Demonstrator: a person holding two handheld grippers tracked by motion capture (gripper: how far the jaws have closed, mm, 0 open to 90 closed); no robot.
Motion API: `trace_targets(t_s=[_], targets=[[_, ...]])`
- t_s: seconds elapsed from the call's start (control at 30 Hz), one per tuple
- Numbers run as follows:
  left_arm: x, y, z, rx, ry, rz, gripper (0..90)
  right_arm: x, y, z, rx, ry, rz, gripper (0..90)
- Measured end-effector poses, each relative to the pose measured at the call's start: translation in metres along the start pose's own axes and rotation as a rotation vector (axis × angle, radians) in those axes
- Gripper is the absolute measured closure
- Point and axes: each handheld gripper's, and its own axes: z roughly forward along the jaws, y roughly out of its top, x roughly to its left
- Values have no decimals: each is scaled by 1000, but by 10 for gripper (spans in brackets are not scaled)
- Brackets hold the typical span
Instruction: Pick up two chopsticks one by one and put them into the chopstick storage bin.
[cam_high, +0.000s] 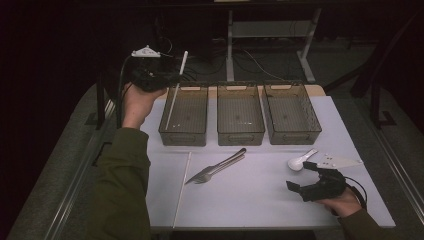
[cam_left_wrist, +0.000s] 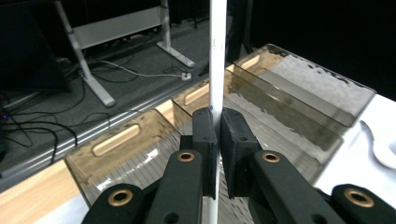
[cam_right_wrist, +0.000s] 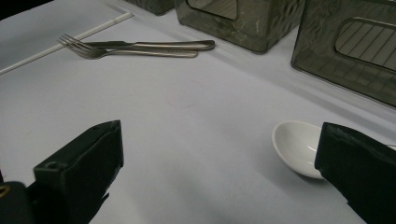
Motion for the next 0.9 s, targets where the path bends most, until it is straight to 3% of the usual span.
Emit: trace_targets(t_s=[0.13,0.43,0.73,0.9], targets=[[7,-9,13,21,25,6,842,-1,0,0,1,2,4,11],[18,-42,37,107,39,-6,841,-1,-1,-1,0,-1,10,11],[29,-65,54,132,37,-63,840,-2,-1,0,3,-2,11,11],[28,-73,68,141,49,-87,839,-2,-1,-1,2,-1,11,11]])
